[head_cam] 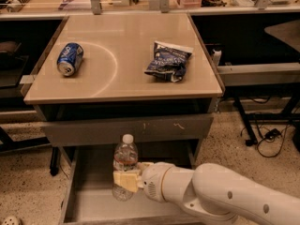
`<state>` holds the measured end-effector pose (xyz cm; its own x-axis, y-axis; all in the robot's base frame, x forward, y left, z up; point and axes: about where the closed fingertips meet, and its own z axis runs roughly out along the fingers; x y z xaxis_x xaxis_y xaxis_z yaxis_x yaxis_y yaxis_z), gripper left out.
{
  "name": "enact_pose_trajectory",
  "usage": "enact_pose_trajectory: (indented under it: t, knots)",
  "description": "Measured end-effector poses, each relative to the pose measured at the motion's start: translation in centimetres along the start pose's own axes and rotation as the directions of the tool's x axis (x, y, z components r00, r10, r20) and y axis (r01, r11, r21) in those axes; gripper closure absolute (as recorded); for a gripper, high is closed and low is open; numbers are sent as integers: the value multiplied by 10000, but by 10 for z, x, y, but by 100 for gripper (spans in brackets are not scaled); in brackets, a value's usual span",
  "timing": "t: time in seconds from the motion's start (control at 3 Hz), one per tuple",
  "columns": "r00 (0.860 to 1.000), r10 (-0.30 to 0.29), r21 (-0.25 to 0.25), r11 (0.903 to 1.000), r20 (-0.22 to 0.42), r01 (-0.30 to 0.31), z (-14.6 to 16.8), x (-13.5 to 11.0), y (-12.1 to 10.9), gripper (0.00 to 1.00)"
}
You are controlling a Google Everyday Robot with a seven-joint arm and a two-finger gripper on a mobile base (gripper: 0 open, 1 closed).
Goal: Place water bottle into middle drawer
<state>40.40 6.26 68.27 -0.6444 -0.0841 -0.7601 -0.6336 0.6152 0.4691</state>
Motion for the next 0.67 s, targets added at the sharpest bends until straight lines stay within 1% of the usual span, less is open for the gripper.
enact_pose_trajectory:
  t: [0.33,0.67]
  knots:
    - [9962,761,193,9968,425,-769,20,28,-19,100]
    - [9962,762,194,9968,424,-771,20,29,-19,100]
